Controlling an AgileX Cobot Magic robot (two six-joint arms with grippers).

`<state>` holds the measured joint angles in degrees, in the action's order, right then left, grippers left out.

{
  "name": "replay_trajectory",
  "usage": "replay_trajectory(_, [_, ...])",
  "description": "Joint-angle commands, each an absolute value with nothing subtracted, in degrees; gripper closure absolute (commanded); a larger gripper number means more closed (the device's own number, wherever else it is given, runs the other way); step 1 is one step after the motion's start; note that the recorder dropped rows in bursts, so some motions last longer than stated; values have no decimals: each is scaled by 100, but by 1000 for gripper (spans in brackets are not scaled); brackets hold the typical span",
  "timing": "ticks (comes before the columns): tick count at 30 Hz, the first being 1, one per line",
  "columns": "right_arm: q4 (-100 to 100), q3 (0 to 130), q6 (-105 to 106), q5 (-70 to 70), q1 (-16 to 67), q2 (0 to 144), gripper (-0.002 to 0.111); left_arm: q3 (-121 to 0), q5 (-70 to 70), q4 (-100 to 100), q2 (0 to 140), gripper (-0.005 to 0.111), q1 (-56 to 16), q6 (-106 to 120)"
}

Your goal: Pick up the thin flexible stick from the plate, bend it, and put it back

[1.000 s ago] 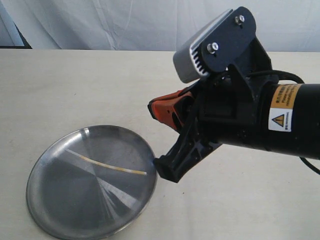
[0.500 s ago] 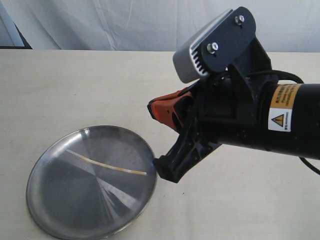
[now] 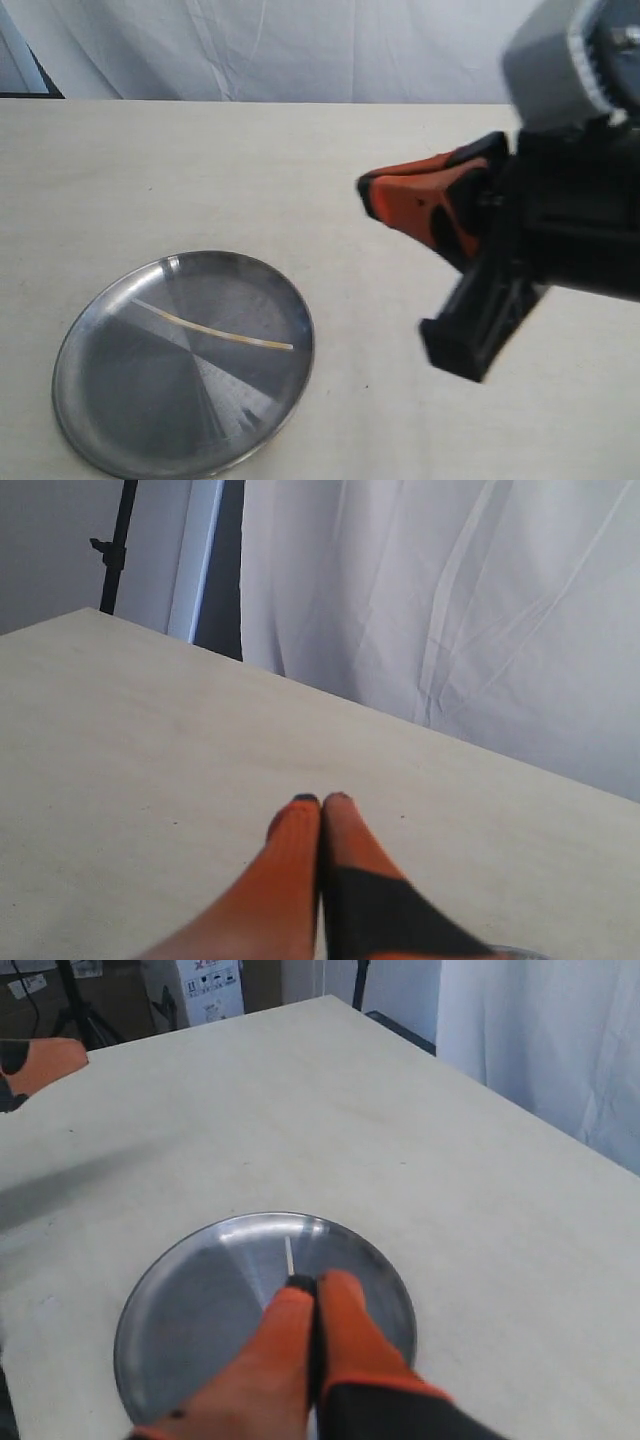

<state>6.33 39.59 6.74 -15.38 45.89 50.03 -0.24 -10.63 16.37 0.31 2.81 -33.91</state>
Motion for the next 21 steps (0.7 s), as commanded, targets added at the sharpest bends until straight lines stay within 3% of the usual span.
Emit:
replay_trajectory(1, [864,3279,677,-1602,3897,3834,108,0,-1028,1676,0,107,284,-3405])
replay_trajectory(12, [1408,189,646,-349,1956,1572,108,0,-1028,1676,0,107,284,-3405])
replay_trajectory(21, [1494,0,815,-845,280,0,108,0,-1028,1676,0,107,284,-3405])
